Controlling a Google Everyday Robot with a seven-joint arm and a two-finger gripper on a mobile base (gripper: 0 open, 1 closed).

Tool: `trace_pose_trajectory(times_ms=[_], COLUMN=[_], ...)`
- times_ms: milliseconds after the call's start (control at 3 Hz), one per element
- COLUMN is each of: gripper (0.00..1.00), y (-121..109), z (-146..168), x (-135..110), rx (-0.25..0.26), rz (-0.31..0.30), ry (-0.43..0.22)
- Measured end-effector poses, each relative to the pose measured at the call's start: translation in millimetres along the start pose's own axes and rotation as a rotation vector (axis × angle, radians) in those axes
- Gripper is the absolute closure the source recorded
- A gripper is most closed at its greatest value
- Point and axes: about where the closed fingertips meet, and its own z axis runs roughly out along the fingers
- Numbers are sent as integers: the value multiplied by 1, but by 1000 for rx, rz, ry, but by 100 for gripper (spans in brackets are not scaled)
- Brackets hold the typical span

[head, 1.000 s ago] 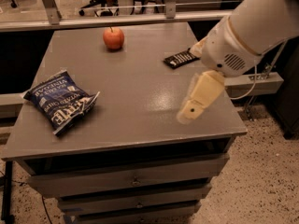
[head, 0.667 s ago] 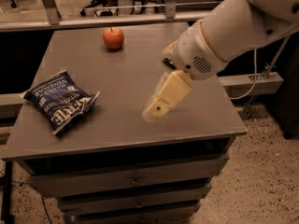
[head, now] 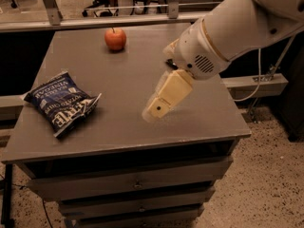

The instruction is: Move blue chip bag near apple

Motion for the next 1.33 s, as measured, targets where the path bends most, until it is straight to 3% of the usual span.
trace_pose_trajectory(times_ms=[333,667,1333], gripper=[0,0,0], y=[0,7,7], z=[17,85,172], x=[-10,-45,-93], rx=[-29,-107,-139], rz=[-22,-46,-56], ry=[-36,-139,-247])
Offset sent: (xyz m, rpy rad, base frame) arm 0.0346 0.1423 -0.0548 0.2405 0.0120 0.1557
